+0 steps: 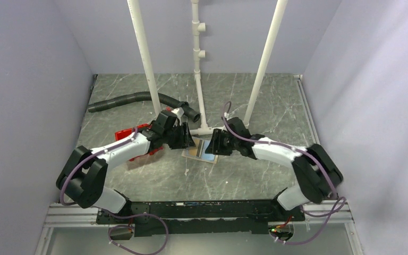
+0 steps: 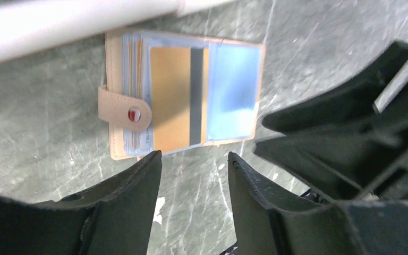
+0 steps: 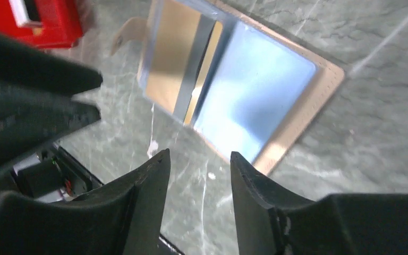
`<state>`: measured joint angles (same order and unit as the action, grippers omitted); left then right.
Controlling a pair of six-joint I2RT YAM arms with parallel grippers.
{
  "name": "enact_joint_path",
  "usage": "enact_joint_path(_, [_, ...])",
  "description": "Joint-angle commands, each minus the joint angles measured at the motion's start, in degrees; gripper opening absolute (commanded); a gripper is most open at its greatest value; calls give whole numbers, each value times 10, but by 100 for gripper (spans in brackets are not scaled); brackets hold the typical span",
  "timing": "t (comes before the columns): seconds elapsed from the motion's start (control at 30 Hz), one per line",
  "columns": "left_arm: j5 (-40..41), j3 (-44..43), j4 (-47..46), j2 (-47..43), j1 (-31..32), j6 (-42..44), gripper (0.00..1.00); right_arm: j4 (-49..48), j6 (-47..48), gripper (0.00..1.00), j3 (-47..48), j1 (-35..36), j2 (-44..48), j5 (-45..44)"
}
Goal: Put the credit cards into the card holder
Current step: Insert the credit card into the card holder, then close the card holder at the center of the board.
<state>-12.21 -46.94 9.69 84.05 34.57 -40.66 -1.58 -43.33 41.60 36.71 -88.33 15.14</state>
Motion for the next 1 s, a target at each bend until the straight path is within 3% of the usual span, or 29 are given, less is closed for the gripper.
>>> enact_joint_path(0.0, [9, -50, 53, -15, -8, 42, 55, 169, 83, 53, 6, -22, 102, -27])
enact_joint_path(0.2, [36, -72, 43, 46, -7, 65, 55, 45, -25, 65, -104, -91, 155, 42])
enact_joint_path(0.3, [66, -85, 47, 68, -6, 78, 55, -83, -86, 68, -151, -110, 133, 78])
enact_joint_path(0.43, [90, -94, 53, 98, -6, 84, 53, -175, -127, 68, -163, -119, 75, 105])
enact_joint_path(0.53, [93, -84, 41, 107, -6, 78, 50, -199, -138, 68, -158, -118, 46, 111])
enact_joint_path(0.77, [82, -58, 10, 121, -6, 58, 32, -222, -155, 66, -148, -110, 6, 96])
enact_joint_path(0.97, [50, -33, -13, 113, -6, 38, 24, -262, -172, 64, -126, -81, -21, 100])
